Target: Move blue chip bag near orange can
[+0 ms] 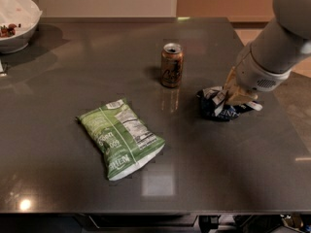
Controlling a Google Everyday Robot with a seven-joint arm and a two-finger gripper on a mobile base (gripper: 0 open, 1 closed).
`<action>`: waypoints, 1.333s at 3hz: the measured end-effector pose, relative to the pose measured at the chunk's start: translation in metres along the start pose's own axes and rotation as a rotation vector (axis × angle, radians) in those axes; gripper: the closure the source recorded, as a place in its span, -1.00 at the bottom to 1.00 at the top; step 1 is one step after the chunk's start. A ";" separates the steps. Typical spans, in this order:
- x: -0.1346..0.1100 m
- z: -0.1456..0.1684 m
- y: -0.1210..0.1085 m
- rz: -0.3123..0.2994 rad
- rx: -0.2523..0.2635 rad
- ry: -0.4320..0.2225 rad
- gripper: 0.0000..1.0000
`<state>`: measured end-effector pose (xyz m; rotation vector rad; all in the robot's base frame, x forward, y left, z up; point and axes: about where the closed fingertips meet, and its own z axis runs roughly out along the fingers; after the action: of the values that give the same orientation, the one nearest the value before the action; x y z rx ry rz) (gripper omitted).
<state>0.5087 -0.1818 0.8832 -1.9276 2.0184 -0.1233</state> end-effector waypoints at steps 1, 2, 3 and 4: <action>-0.011 0.014 -0.020 -0.030 0.026 -0.021 1.00; -0.021 0.020 -0.034 -0.056 0.044 -0.037 1.00; -0.027 0.023 -0.041 -0.072 0.047 -0.050 0.67; -0.033 0.025 -0.042 -0.085 0.041 -0.074 0.20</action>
Offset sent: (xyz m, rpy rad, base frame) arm 0.0570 0.0319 -0.0059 0.0271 -0.0818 0.0805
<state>0.5572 -0.1480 0.8783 -1.9633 1.8738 -0.1108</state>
